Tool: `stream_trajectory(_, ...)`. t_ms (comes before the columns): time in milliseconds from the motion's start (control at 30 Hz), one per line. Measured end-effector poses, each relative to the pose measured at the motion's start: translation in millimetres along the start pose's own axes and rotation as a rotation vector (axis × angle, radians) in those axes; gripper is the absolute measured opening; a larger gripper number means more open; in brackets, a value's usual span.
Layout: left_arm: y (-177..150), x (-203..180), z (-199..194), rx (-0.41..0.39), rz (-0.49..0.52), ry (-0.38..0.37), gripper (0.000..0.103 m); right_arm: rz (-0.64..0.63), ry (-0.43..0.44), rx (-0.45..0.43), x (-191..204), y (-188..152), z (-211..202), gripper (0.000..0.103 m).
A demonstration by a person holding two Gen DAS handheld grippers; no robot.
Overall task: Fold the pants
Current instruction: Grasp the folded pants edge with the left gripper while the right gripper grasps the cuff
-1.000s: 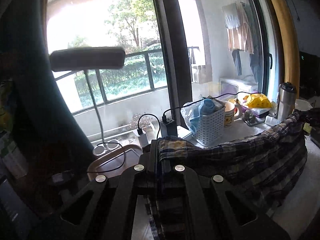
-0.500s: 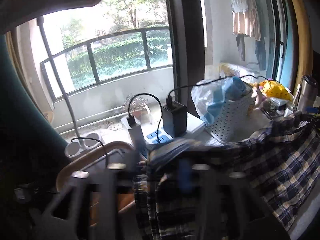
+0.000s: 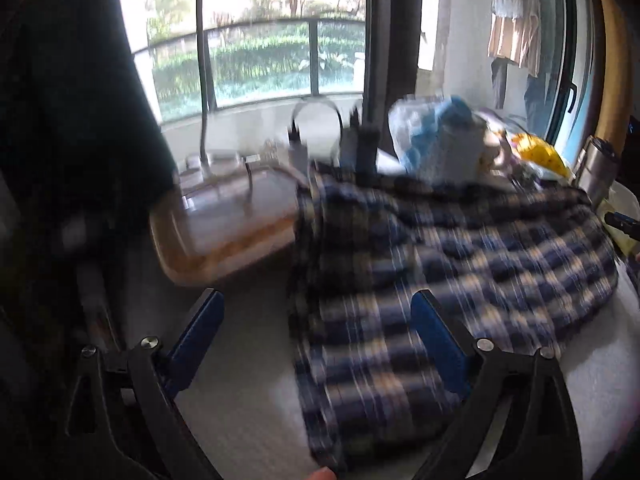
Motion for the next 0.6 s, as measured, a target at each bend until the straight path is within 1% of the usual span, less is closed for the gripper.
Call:
stream_trajectory(67, -23.4, -2.9, 5.3, 0.049, -0.031, -0.019, 0.094, 0.031, 0.008, 0.022, -5.0, -12.8, -4.7, 0.089)
stream_trajectory(133, -40.7, -0.5, 9.7, 0.082, -0.088, -0.040, 0.093, 0.049, 0.010, 0.051, -7.2, -28.8, -9.9, 0.089)
stream_trajectory(200, -51.8, 3.7, 10.9, 0.085, -0.168, -0.097, 0.091, 0.057, 0.018, 0.071, -7.8, -39.6, -13.8, 0.089)
stream_trajectory(267, -57.9, 6.5, 14.4, 0.087, -0.222, -0.139, 0.079, 0.077, 0.039, 0.092, -8.9, -50.5, -17.6, 0.089)
stream_trajectory(300, -60.0, 6.9, 17.2, 0.092, -0.237, -0.145, 0.075, 0.092, 0.058, 0.103, -8.7, -55.7, -19.8, 0.089)
stream_trajectory(333, -62.8, 7.2, 20.7, 0.104, -0.256, -0.149, 0.062, 0.108, 0.077, 0.113, -8.2, -59.9, -21.1, 0.089)
stream_trajectory(367, -67.2, 10.0, 21.9, 0.111, -0.281, -0.151, 0.055, 0.130, 0.107, 0.125, -6.8, -64.7, -22.0, 0.089)
stream_trajectory(400, -67.4, 11.0, 19.4, 0.091, -0.286, -0.138, 0.051, 0.152, 0.133, 0.135, -4.6, -68.0, -21.8, 0.089)
stream_trajectory(433, -68.7, 11.1, 17.3, 0.090, -0.286, -0.133, 0.036, 0.170, 0.150, 0.144, -3.4, -71.1, -21.3, 0.089)
stream_trajectory(467, -69.7, 10.5, 15.5, 0.088, -0.282, -0.132, 0.014, 0.183, 0.157, 0.152, -2.3, -73.7, -20.7, 0.089)
stream_trajectory(500, -71.5, 9.1, 15.1, 0.095, -0.283, -0.144, 0.010, 0.192, 0.157, 0.165, 0.1, -77.0, -18.8, 0.089)
stream_trajectory(533, -73.5, 9.4, 14.0, 0.095, -0.282, -0.146, 0.009, 0.197, 0.162, 0.176, 3.5, -80.7, -16.1, 0.089)
stream_trajectory(567, -75.7, 7.5, 12.6, 0.095, -0.272, -0.139, 0.003, 0.209, 0.177, 0.180, 6.5, -83.2, -13.7, 0.089)
stream_trajectory(600, -77.6, 4.2, 10.8, 0.094, -0.255, -0.134, 0.003, 0.220, 0.192, 0.182, 8.4, -83.6, -12.1, 0.089)
Point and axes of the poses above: each gripper's, at about its wrist camera, not at the fingertips, and z roughly the way its jaws point, x to its left, y to its top, the point moved 3 cm from there along z, roughly the way its jaws point, and after that the axes turned 6 degrees about -y, right-handed, at the moved point
